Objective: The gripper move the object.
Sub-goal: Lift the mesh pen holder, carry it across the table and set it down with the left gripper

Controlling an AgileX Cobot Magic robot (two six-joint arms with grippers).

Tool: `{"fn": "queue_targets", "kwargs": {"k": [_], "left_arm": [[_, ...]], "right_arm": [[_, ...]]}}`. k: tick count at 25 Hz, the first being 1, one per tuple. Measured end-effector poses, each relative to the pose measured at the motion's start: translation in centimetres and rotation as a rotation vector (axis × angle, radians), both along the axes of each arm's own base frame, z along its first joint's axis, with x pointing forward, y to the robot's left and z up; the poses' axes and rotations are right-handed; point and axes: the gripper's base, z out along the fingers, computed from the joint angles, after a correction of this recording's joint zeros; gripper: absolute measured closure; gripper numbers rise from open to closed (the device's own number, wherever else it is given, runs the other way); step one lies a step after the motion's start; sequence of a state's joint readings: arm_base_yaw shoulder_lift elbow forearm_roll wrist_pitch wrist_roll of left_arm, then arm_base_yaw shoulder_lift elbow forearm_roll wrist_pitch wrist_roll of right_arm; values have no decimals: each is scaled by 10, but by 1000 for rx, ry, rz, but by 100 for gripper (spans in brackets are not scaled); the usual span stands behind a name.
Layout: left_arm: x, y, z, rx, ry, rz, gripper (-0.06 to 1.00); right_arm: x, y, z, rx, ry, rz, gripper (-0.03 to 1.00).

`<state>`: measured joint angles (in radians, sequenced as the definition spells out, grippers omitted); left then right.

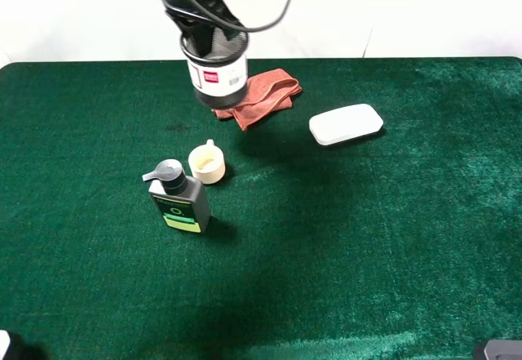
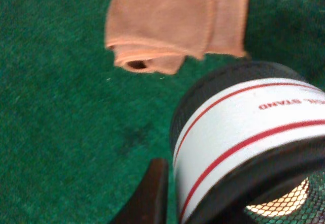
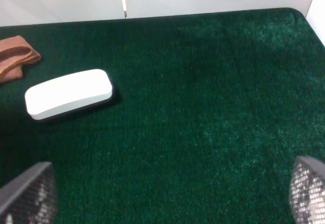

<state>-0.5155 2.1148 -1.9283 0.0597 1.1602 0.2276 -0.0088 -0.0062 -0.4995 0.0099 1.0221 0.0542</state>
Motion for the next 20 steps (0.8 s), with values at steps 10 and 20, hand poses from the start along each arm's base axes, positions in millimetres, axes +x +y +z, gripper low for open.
{"fn": "queue_targets", "kwargs": {"k": [10, 20], "left_arm": [[-2, 59, -5, 31, 69, 142, 87], [-23, 108, -18, 121, 144, 220, 87]], "right_arm": [[0, 0, 0, 0, 0, 0, 27], [0, 0, 0, 0, 0, 0, 27]]}}
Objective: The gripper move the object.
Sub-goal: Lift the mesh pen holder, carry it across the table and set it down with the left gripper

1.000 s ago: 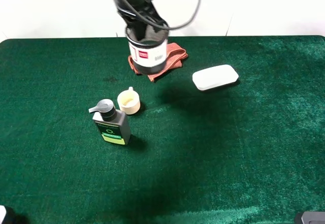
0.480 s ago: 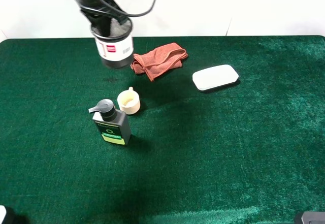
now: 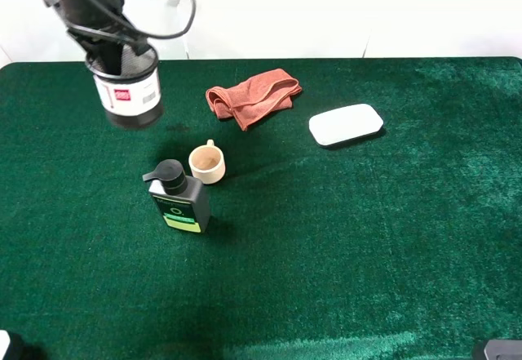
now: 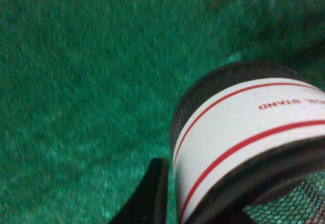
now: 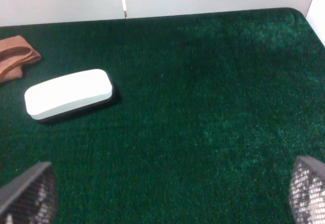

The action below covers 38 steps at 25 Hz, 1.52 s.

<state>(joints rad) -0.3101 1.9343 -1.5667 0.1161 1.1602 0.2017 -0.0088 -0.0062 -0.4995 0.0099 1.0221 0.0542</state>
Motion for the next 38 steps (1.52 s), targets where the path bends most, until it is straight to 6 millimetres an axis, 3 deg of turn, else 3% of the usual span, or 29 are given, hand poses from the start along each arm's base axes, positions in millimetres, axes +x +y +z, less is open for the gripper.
{"fn": "queue_targets", "kwargs": {"k": [6, 19, 29, 38], "left_arm": [[-18, 13, -22, 17, 31, 17, 87], [-29, 19, -66, -15, -52, 29, 87], [-35, 26, -84, 21, -97, 6, 87], [-34, 25, -86, 11, -127, 0, 87]], "right_arm": [[0, 0, 0, 0, 0, 0, 27], [0, 0, 0, 0, 0, 0, 27], [0, 0, 0, 0, 0, 0, 27], [0, 0, 0, 0, 0, 0, 27]]}}
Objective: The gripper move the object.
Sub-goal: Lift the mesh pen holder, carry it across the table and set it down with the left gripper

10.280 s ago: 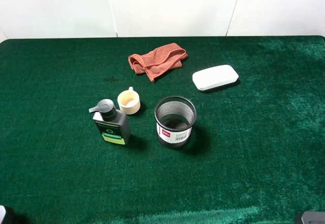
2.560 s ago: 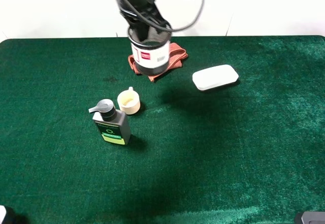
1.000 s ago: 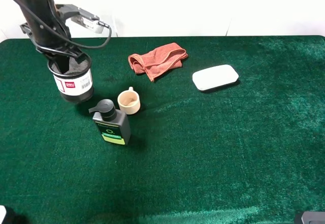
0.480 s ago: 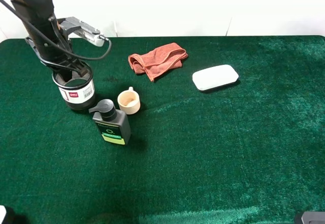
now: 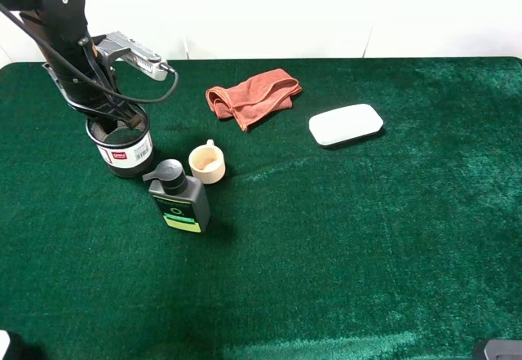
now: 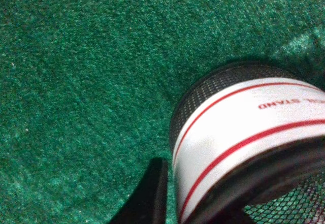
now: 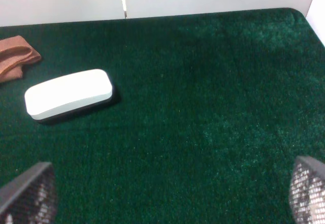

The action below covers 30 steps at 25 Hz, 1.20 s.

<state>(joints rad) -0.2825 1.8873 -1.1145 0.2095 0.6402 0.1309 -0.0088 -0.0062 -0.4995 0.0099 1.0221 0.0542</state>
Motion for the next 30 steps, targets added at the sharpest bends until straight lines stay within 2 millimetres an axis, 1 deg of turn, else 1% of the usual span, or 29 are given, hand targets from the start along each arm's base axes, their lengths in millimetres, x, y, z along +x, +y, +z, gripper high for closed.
{"fn": "queue_targets", "kwargs": {"k": [11, 15, 18, 20, 24, 26, 28, 30], "left_arm": [[0, 0, 0, 2, 5, 1, 87], [-1, 0, 5, -2, -9, 2, 86], [-2, 1, 14, -9, -34, 10, 75], [-2, 1, 19, -14, -49, 13, 61], [-5, 2, 29, -21, -69, 19, 26], [-6, 2, 30, -19, -63, 23, 14], [-6, 2, 30, -16, -56, 24, 6], [-7, 3, 30, -14, -51, 25, 3]], "right_arm": [[0, 0, 0, 0, 0, 0, 27], [0, 0, 0, 0, 0, 0, 27], [0, 0, 0, 0, 0, 0, 27], [0, 0, 0, 0, 0, 0, 27], [0, 0, 0, 0, 0, 0, 27], [0, 0, 0, 0, 0, 0, 27], [0, 0, 0, 0, 0, 0, 27], [0, 0, 0, 0, 0, 0, 27]]}}
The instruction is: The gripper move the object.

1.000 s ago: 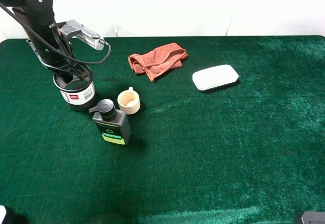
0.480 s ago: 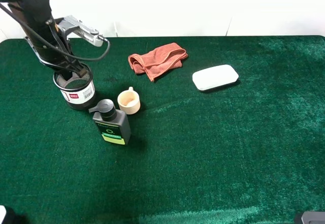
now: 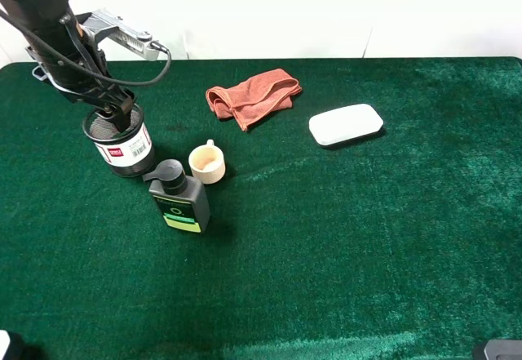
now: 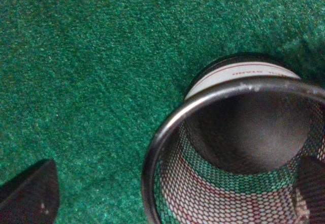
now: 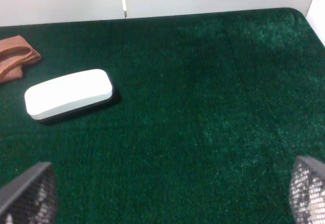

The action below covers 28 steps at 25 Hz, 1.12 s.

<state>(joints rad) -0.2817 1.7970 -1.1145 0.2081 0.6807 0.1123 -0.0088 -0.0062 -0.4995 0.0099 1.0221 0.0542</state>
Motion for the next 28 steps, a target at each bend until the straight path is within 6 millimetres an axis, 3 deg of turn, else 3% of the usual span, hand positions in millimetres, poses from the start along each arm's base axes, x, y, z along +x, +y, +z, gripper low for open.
{"fn": "queue_targets", "kwargs": {"k": [18, 22, 28], "left_arm": [[0, 7, 3, 2, 2, 24, 0], [-3, 12, 21, -11, -50, 35, 0], [-22, 18, 71, -57, -153, 61, 0]], "right_arm": [[0, 0, 0, 0, 0, 0, 27], [0, 0, 0, 0, 0, 0, 27], [0, 0, 0, 0, 0, 0, 27]]}}
